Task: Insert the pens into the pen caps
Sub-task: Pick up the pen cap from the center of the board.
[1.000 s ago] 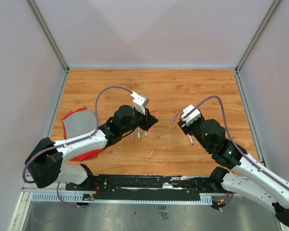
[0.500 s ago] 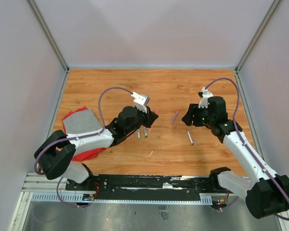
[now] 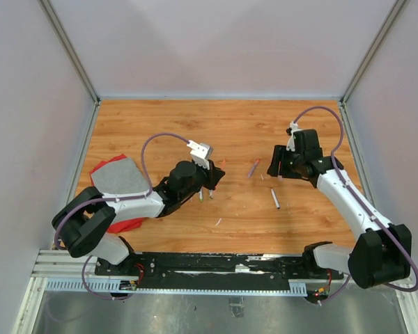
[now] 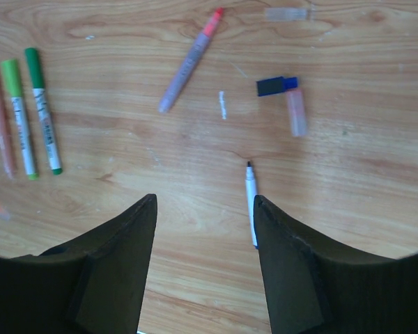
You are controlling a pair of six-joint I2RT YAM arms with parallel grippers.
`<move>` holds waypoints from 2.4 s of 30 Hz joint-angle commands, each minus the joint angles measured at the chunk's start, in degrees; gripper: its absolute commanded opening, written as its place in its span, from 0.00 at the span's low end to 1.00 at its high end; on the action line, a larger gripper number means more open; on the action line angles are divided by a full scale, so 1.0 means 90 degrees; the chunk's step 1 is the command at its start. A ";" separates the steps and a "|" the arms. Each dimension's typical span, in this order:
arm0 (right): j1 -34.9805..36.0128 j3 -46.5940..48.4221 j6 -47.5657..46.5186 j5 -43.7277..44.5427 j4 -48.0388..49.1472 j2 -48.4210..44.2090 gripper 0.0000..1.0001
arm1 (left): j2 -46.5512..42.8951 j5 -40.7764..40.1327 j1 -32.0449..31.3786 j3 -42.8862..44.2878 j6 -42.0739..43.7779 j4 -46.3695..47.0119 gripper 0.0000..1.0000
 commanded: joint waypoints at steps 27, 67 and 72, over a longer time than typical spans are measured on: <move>-0.0407 0.3276 -0.1095 0.1270 -0.1024 0.3999 0.62 | 0.0364 -0.0071 0.0022 0.0083 0.0151 0.0491 0.01; -0.0411 0.4262 -0.0916 0.0967 -0.1353 0.5716 0.53 | 0.0425 0.0005 0.0022 0.0122 0.0136 0.0482 0.00; -0.0409 0.4272 -0.0944 0.1017 -0.1361 0.5793 0.51 | 0.0418 0.0003 0.0022 0.0120 0.0139 0.0486 0.00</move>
